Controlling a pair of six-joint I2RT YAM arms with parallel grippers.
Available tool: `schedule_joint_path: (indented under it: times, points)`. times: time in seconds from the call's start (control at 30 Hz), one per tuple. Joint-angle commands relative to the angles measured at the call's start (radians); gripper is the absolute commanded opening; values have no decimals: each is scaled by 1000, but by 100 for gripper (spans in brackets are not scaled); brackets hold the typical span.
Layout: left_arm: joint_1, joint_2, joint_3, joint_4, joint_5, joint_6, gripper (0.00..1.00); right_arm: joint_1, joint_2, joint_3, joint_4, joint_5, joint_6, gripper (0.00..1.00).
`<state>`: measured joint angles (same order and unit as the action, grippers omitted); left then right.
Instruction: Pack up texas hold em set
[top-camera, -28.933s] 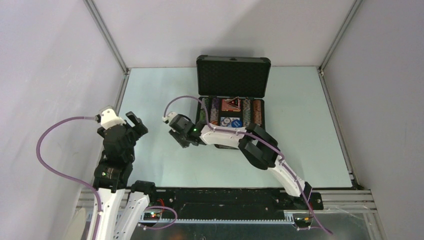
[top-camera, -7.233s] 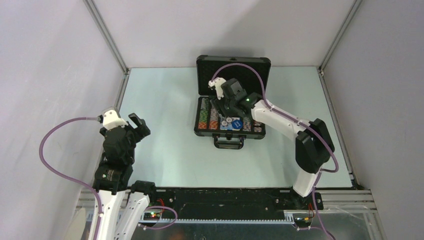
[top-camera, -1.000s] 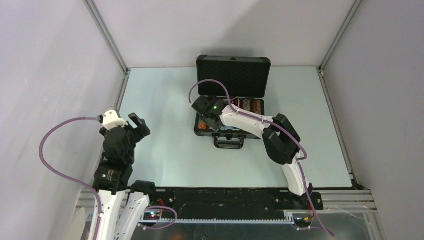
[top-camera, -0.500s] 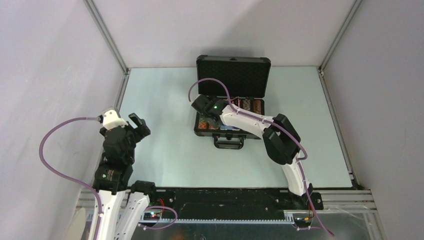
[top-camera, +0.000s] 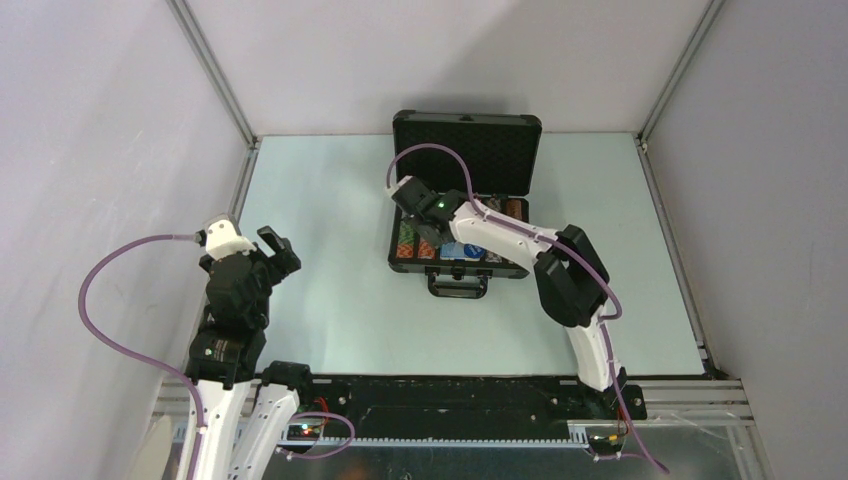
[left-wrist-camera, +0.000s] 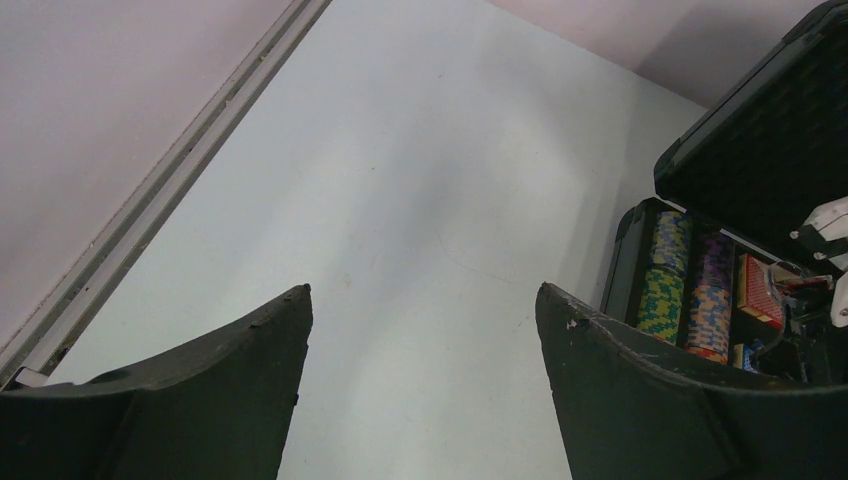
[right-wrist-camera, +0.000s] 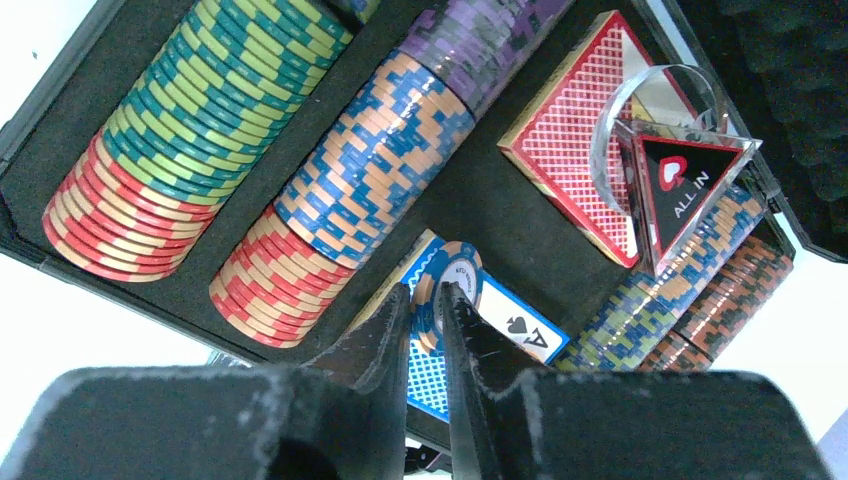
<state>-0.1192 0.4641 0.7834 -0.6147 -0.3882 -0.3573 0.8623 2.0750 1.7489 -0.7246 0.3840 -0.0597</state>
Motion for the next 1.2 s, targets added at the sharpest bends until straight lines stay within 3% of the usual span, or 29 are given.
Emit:
schedule_joint_path:
  times: [0.0,0.7,1.17]
  points:
    - [5,1,-1,24,7,17,87,-29,-49,-5,5,-20,37,5]
    - [4,3,-2,25,7,18,87,-126,-94,-43,18,-70,110,1]
    - [4,5,-3,27,7,18,87,-220,-113,-95,49,-202,170,0]
